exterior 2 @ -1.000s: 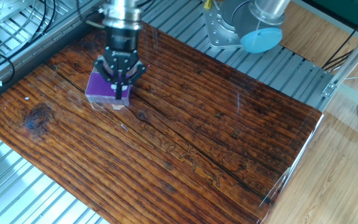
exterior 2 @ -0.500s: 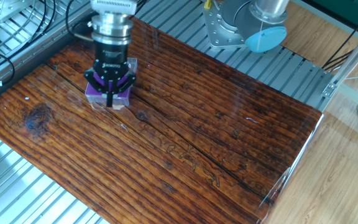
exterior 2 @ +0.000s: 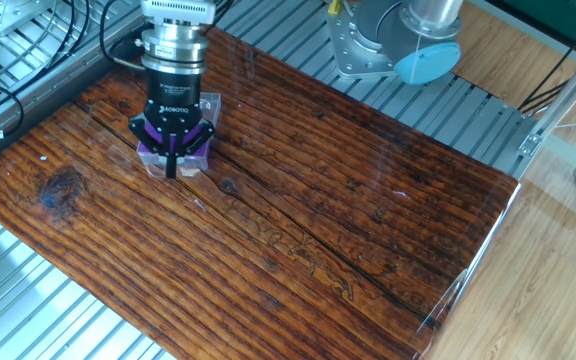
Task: Insert a small pipette tip into the holder for small pipette tips
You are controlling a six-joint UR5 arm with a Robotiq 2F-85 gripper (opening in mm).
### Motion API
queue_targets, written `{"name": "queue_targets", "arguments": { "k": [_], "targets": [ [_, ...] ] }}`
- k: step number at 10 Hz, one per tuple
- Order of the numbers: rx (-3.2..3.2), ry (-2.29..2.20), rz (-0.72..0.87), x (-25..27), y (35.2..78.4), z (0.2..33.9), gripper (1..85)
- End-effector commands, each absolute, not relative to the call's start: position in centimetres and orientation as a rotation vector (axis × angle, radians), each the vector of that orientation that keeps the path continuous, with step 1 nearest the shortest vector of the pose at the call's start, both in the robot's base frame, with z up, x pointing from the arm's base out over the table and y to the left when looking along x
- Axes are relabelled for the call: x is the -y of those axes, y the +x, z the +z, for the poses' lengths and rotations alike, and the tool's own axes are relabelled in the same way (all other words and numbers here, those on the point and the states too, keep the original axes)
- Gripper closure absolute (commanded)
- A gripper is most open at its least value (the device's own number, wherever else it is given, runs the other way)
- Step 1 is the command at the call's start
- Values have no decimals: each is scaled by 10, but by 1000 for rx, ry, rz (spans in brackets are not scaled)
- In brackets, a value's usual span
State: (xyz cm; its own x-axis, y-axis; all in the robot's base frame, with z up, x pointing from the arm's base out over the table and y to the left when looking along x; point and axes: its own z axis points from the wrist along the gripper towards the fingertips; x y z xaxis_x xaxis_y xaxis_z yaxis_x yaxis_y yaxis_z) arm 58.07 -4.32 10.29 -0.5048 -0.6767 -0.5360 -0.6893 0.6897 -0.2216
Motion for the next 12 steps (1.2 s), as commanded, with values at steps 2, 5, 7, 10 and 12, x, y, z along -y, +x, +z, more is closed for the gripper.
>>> {"name": "queue_targets", "arguments": {
  "k": [2,5,7,10,12],
  "targets": [
    [-2295,-991,43,39,590,102,843],
    [-2253,-1055,69,28,589,100,843],
    [-2372,-1096,43,44,567,82,830],
    [-2434,-1155,-51,49,570,88,830],
    [-2450,-1142,-58,5,598,108,830]
  ]
}}
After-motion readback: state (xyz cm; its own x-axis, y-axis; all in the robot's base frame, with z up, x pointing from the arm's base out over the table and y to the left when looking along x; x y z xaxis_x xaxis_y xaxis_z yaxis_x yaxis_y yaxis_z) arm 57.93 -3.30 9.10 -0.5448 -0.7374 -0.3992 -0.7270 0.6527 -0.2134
